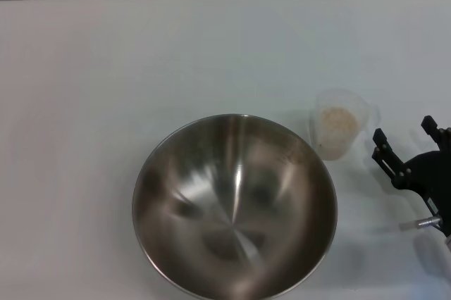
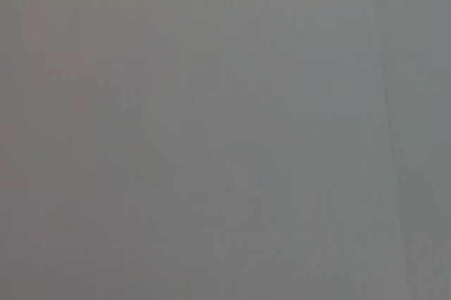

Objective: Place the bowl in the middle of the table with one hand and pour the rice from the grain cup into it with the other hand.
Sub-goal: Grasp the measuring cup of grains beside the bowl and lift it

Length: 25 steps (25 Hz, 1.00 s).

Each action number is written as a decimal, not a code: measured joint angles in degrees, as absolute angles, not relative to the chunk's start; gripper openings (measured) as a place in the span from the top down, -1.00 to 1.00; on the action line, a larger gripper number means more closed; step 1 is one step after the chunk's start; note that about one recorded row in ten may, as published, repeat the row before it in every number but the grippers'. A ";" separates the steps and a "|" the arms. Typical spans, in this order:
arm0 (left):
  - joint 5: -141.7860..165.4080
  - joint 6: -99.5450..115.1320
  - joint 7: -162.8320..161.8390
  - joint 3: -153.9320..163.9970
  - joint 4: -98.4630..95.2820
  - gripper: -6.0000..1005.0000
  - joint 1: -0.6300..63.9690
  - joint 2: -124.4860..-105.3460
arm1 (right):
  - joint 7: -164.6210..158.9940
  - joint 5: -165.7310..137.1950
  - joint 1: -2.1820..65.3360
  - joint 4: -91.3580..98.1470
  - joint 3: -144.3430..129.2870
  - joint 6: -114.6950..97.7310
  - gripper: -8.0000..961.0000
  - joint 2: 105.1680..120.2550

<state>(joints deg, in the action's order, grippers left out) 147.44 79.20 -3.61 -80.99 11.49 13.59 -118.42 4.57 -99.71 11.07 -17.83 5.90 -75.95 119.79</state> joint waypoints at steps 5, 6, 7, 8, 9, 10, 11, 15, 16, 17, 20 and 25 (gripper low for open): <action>147.52 79.29 -3.64 -80.87 11.56 -0.65 13.06 -118.47 | 4.57 -99.63 11.74 -17.39 6.50 -75.11 -0.73 119.72; 147.52 79.29 -3.64 -80.87 11.56 -0.65 13.06 -118.47 | 4.57 -99.63 11.74 -17.39 6.50 -75.11 -0.73 119.72; 147.52 79.30 -3.65 -80.86 11.63 -0.65 12.93 -118.47 | 4.43 -99.61 11.89 -17.32 6.69 -74.81 -0.73 119.70; 147.51 79.30 -3.66 -80.86 11.70 -0.65 12.78 -118.48 | 4.31 -99.60 11.99 -17.25 6.83 -74.55 -0.73 119.67; 147.50 79.32 -3.72 -80.86 11.79 -0.65 12.64 -118.47 | 4.29 -99.59 12.06 -17.23 6.86 -74.42 -0.73 119.65; 147.49 79.32 -3.88 -80.86 11.84 -0.65 12.51 -118.48 | 4.29 -99.58 12.25 -17.23 6.89 -74.23 -0.73 119.63; 147.49 79.33 -4.06 -80.85 11.85 -0.65 12.47 -118.48 | 4.30 -99.57 12.38 -17.23 6.89 -74.08 -0.73 119.62; 147.51 79.42 -5.15 -80.85 11.87 -0.65 12.32 -118.48 | 4.30 -99.57 13.04 -17.22 6.89 -73.36 -0.73 119.62; 147.51 79.42 -5.15 -80.85 11.87 -0.65 12.32 -118.48 | 4.30 -99.57 13.04 -17.22 6.89 -73.36 -0.73 119.62; 147.52 79.44 -5.16 -80.85 11.87 -0.65 12.30 -118.48 | 4.31 -99.57 13.14 -17.22 6.89 -73.24 -0.73 119.61; 147.55 79.46 -5.17 -80.86 11.87 -0.65 12.26 -118.52 | 4.35 -99.57 13.54 -16.92 6.87 -72.74 -0.73 119.61; 147.63 79.46 -5.19 -80.75 11.87 -0.65 12.19 -118.63 | 4.32 -99.57 14.10 -16.76 6.89 -72.16 -0.73 119.62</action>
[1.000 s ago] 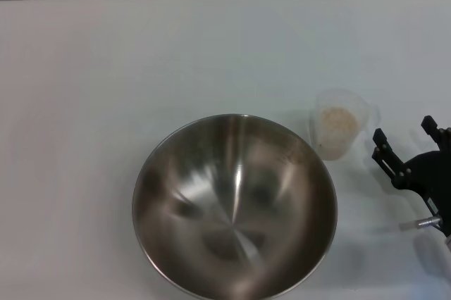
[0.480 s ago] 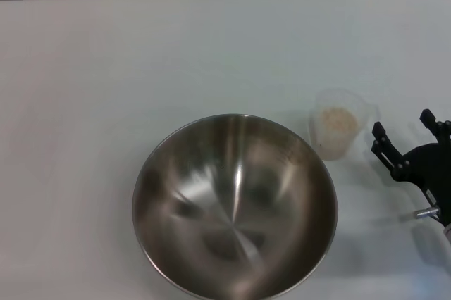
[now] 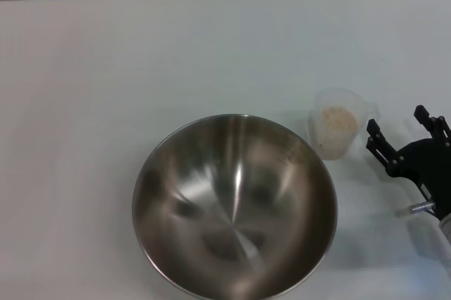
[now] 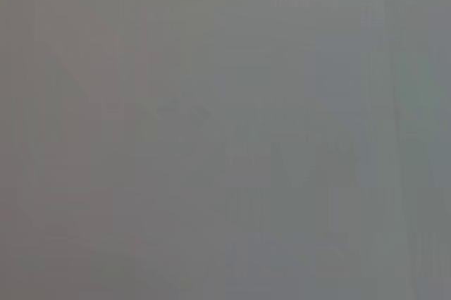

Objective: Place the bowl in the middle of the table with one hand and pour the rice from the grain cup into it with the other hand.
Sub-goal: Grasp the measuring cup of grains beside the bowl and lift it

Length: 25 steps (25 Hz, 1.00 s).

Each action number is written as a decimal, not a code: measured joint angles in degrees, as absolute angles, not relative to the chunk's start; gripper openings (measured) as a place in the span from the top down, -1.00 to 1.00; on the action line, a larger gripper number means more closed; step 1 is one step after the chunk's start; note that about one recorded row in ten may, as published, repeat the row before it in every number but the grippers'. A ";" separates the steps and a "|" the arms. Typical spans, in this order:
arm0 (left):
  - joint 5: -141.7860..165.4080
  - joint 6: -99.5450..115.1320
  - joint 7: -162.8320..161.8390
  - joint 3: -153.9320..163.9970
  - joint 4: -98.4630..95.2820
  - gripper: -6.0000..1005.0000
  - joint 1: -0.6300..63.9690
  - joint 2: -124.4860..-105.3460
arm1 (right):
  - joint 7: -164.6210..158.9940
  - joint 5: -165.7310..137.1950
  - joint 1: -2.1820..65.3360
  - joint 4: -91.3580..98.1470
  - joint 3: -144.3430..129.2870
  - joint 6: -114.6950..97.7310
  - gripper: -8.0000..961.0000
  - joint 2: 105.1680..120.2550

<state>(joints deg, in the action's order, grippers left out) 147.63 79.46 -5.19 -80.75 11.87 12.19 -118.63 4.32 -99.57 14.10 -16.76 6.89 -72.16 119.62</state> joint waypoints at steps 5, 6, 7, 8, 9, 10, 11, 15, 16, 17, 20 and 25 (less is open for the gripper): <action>147.76 79.46 -5.25 -80.68 11.87 -0.65 12.17 -118.65 | 4.31 -99.57 14.60 -16.63 6.93 -72.11 -0.73 119.55; 147.80 79.46 -5.35 -80.68 11.86 -0.65 12.17 -118.65 | 4.31 -99.57 14.60 -16.63 6.93 -72.11 -0.73 119.55; 147.83 79.46 -5.53 -80.68 11.84 -0.65 12.17 -118.65 | 4.27 -99.57 14.69 -16.52 6.94 -72.11 -0.73 119.55; 147.84 79.46 -5.75 -80.68 11.80 -0.65 12.18 -118.66 | 4.17 -99.57 14.87 -16.24 7.08 -72.11 -0.73 119.55; 147.84 79.46 -5.75 -80.68 11.80 -0.65 12.18 -118.66 | 4.17 -99.57 14.87 -16.24 7.08 -72.11 -0.73 119.55; 147.84 79.46 -5.81 -80.62 11.76 -0.65 12.19 -118.66 | 4.14 -99.57 14.99 -16.01 7.40 -72.07 -0.73 119.56; 147.84 79.46 -5.81 -80.62 11.76 -0.65 12.19 -118.66 | 4.14 -99.57 14.99 -16.01 7.40 -72.07 -0.73 119.56; 147.85 79.45 -5.81 -80.48 11.61 -0.65 12.14 -118.65 | 4.12 -99.57 15.60 -15.90 7.59 -71.32 -0.73 119.52; 147.85 79.45 -5.81 -80.48 11.60 -0.65 12.00 -118.65 | 4.14 -99.57 15.68 -15.90 7.61 -71.28 -0.73 119.50; 147.85 79.45 -5.81 -80.48 11.60 -0.65 12.00 -118.65 | 4.14 -99.57 15.76 -15.90 7.63 -71.27 -0.73 119.49; 147.84 79.46 -5.81 -80.49 11.63 -0.65 11.86 -118.65 | 4.25 -99.58 16.07 -15.87 7.65 -71.14 -0.73 119.52; 147.84 79.45 -5.81 -80.51 11.65 -0.65 11.78 -118.65 | 4.24 -99.58 16.68 -15.74 7.65 -70.57 -0.73 119.55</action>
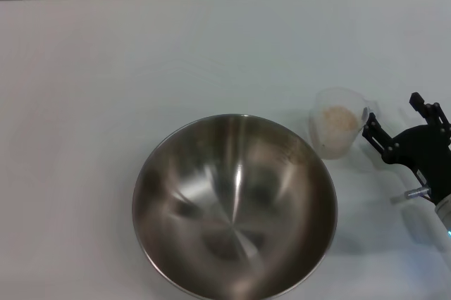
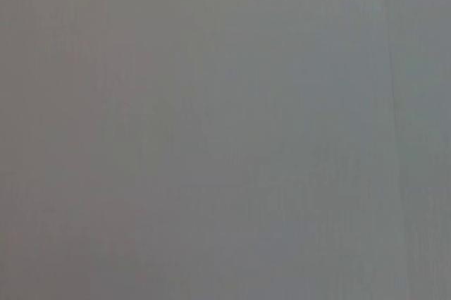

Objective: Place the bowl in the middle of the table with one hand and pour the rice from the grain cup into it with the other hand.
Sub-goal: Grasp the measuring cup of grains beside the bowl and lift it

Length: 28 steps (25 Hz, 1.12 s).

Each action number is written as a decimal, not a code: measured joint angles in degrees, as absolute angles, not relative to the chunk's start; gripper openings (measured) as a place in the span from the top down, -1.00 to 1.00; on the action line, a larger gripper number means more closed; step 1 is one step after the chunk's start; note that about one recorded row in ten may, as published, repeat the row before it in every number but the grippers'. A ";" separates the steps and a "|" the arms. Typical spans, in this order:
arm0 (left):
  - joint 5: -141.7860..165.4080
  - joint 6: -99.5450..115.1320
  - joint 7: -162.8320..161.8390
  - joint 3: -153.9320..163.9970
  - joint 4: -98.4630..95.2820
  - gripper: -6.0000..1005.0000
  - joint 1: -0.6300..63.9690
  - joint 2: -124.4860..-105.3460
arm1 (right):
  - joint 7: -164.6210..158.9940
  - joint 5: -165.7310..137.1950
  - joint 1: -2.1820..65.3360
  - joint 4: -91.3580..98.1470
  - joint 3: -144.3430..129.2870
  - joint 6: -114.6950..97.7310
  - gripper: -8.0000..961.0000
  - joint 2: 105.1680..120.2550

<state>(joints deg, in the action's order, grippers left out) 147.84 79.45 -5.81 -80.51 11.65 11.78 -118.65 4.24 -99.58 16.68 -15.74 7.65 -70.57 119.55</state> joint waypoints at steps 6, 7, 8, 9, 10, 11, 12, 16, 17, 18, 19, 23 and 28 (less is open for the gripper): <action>147.86 79.33 -5.80 -80.51 11.46 -0.65 11.77 -118.65 | 4.36 -99.69 16.71 -15.74 7.65 -70.82 -0.73 119.58; 147.88 79.30 -5.80 -80.51 11.43 -0.65 11.77 -118.65 | 4.37 -99.73 16.71 -15.76 7.65 -70.93 -0.73 119.58; 147.91 79.26 -5.80 -80.51 11.42 -0.65 11.78 -118.66 | 4.39 -99.80 16.70 -15.79 7.65 -71.13 -0.73 119.60; 147.95 79.17 -5.80 -80.51 11.40 -0.65 11.77 -118.71 | 4.40 -99.82 16.70 -15.80 7.63 -71.15 -0.73 119.61; 147.95 79.17 -5.80 -80.51 11.40 -0.65 11.77 -118.71 | 4.40 -99.84 16.70 -15.82 7.61 -71.17 -0.73 119.61; 147.95 79.11 -5.80 -80.51 11.37 -0.65 11.78 -118.71 | 4.41 -99.88 16.70 -15.84 7.59 -71.18 -0.73 119.62; 147.95 79.07 -5.80 -80.51 11.35 -0.65 11.80 -118.72 | 4.41 -99.88 16.70 -15.84 7.59 -71.18 -0.73 119.62; 147.96 78.99 -5.80 -80.40 11.29 -0.65 11.89 -118.74 | 4.43 -99.99 16.62 -15.90 7.56 -71.22 -0.73 119.70; 147.97 78.94 -5.80 -80.26 11.27 -0.65 11.91 -118.74 | 4.43 -100.00 16.61 -15.91 7.56 -71.23 -0.73 119.71; 147.98 78.89 -5.80 -80.10 11.24 -0.65 11.94 -118.74 | 4.44 -100.02 16.61 -15.91 7.56 -71.25 -0.73 119.71; 148.00 78.84 -5.80 -79.97 11.23 -0.65 11.98 -118.74 | 4.44 -100.02 16.61 -15.91 7.56 -71.25 -0.73 119.71; 148.01 78.82 -5.80 -79.78 11.23 -0.65 12.13 -118.74 | 4.46 -100.02 16.64 -15.91 7.55 -71.27 -0.73 119.71; 148.01 78.82 -5.80 -79.19 11.25 -0.65 12.22 -118.74 | 4.48 -99.92 16.67 -15.88 7.55 -71.28 -0.73 119.71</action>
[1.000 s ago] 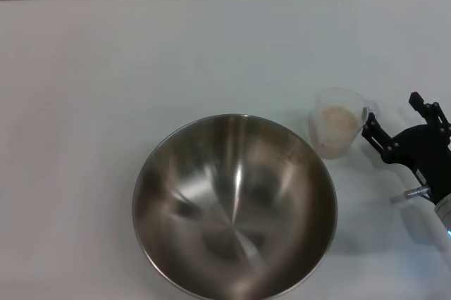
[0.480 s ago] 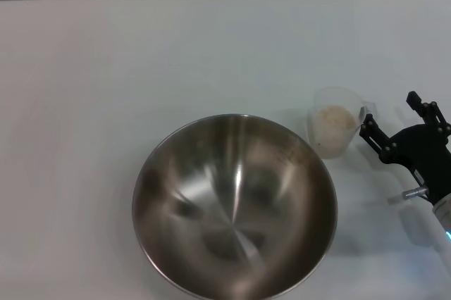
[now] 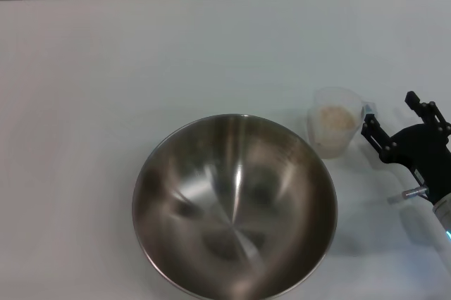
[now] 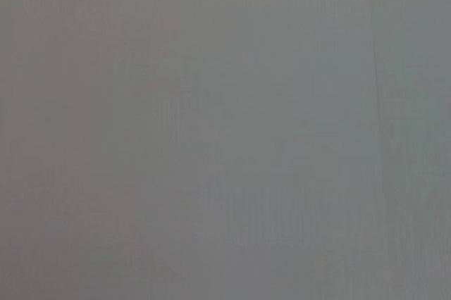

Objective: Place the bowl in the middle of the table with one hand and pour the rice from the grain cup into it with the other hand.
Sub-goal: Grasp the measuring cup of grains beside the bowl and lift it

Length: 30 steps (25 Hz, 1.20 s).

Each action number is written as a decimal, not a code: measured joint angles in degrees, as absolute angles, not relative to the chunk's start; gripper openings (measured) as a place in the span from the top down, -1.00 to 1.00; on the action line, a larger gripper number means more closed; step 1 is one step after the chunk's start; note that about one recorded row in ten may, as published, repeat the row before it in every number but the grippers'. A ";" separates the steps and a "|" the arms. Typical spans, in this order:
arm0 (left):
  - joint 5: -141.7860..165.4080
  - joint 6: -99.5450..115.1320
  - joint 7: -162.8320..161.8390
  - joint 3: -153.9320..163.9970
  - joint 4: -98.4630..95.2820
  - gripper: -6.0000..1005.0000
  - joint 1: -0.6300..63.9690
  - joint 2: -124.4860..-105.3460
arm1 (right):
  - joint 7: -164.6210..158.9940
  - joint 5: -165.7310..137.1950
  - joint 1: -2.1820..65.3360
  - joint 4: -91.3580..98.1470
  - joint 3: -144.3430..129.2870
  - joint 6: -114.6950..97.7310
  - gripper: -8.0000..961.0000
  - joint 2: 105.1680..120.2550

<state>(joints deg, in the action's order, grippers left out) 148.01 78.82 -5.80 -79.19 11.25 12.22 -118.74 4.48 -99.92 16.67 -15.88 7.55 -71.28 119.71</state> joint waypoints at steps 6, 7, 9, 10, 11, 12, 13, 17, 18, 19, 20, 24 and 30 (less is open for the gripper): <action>148.01 78.82 -5.80 -79.10 11.25 -0.65 12.22 -118.74 | 4.49 -100.05 16.70 -16.00 7.31 -71.36 -0.32 119.71; 148.01 78.82 -5.80 -79.10 11.25 -0.65 12.22 -118.74 | 4.52 -100.06 16.75 -16.00 7.27 -71.36 -0.24 119.71; 148.01 78.83 -5.80 -79.10 11.25 -0.65 12.21 -118.74 | 4.54 -100.05 16.80 -16.00 7.24 -71.36 -0.08 119.71; 148.01 78.84 -5.80 -79.09 11.25 -0.65 12.16 -118.74 | 4.55 -100.05 16.90 -16.00 7.20 -71.36 -0.01 119.71; 148.01 78.84 -5.80 -79.09 11.25 -0.65 12.16 -118.74 | 4.55 -100.05 16.90 -16.00 7.20 -71.36 0.07 119.71; 148.01 78.84 -5.80 -79.04 11.25 -0.65 12.09 -118.74 | 4.55 -100.06 16.94 -16.00 7.13 -71.36 0.15 119.71; 148.01 78.84 -5.80 -79.04 11.25 -0.65 12.09 -118.74 | 4.55 -100.06 16.94 -16.00 7.13 -71.36 0.18 119.71; 148.01 78.84 -5.80 -79.01 11.25 -0.65 11.96 -118.74 | 4.57 -100.11 16.96 -15.90 6.91 -71.36 0.31 119.72; 148.01 78.84 -5.80 -79.01 11.25 -0.65 11.96 -118.74 | 4.57 -100.11 16.96 -15.90 6.91 -71.36 0.34 119.72; 148.01 78.84 -5.80 -79.01 11.25 -0.65 11.94 -118.74 | 4.57 -100.11 16.96 -15.90 6.92 -71.37 0.37 119.75; 148.01 78.84 -5.80 -79.01 11.25 -0.65 11.90 -118.74 | 4.58 -100.11 16.96 -15.92 6.92 -71.38 0.40 119.75; 148.01 78.84 -5.80 -79.01 11.25 -0.65 11.87 -118.74 | 4.64 -100.11 16.96 -15.96 6.94 -71.43 0.63 119.74; 148.01 78.84 -5.80 -78.35 11.25 -0.65 11.88 -118.74 | 4.89 -99.76 15.21 -16.06 7.42 -76.04 0.91 119.78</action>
<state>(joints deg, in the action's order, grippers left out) 148.01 78.84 -5.80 -78.35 11.25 11.88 -118.74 4.89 -99.76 15.21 -16.06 7.42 -76.04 119.78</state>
